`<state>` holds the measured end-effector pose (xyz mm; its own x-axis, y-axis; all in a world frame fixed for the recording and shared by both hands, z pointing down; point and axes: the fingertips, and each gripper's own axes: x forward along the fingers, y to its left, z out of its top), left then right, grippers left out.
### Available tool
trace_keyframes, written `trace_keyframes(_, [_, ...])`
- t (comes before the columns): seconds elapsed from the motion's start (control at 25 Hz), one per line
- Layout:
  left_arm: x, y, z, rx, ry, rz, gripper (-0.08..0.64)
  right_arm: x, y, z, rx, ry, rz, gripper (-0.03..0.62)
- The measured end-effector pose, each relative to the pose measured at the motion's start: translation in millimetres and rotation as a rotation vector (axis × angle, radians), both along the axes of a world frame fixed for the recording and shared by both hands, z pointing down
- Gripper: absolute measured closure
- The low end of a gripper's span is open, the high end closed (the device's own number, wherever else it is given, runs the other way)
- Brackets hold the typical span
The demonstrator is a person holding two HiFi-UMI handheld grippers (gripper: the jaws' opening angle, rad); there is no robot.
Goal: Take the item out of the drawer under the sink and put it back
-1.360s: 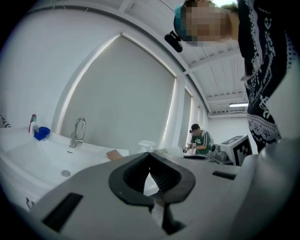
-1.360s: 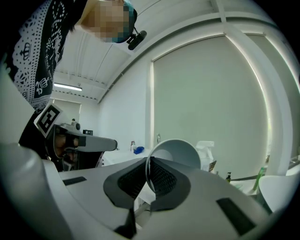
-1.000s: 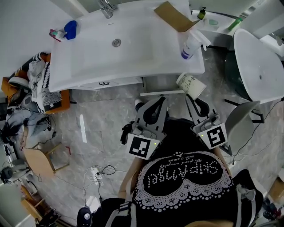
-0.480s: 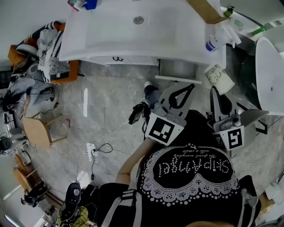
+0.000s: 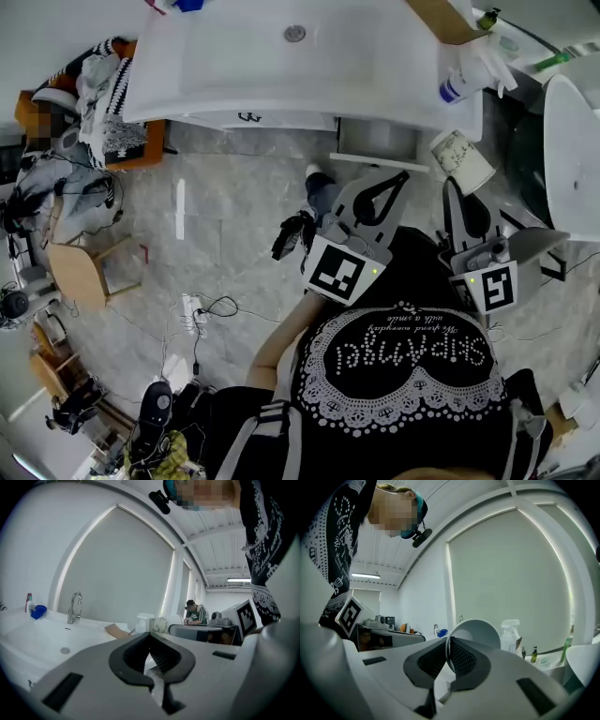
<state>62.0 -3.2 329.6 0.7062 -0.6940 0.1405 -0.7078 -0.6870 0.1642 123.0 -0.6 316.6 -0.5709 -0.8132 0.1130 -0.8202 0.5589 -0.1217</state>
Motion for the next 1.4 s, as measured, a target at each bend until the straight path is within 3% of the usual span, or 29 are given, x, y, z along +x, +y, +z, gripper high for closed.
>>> trace_keyframes(0.24, [9, 5, -4, 0.027, -0.017, 0.076, 0.557, -2, -3, 1, -0.007, -0.001, -0.001, 0.568])
trace_keyframes(0.48, [8, 2, -4, -0.004, 0.042, 0.051, 0.557, 2, -1, 3, -0.02, -0.004, 0.005, 0.568])
trace_keyframes(0.72, [6, 8, 3, -0.007, 0.038, 0.07, 0.557, 5, 2, 6, -0.019, -0.061, 0.029, 0.568])
trace_keyframes(0.96, [-14, 4, -4, -0.034, 0.151, 0.058, 0.557, -1, 8, 5, -0.02, -0.024, 0.095, 0.568])
trace_keyframes(1.16, [-30, 6, -11, -0.079, 0.181, 0.118, 0.557, -20, 16, 4, -0.046, 0.02, 0.159, 0.568])
trace_keyframes(1.4, [-45, 1, -6, -0.119, 0.186, 0.125, 0.557, -37, 17, 8, -0.091, 0.034, 0.193, 0.568])
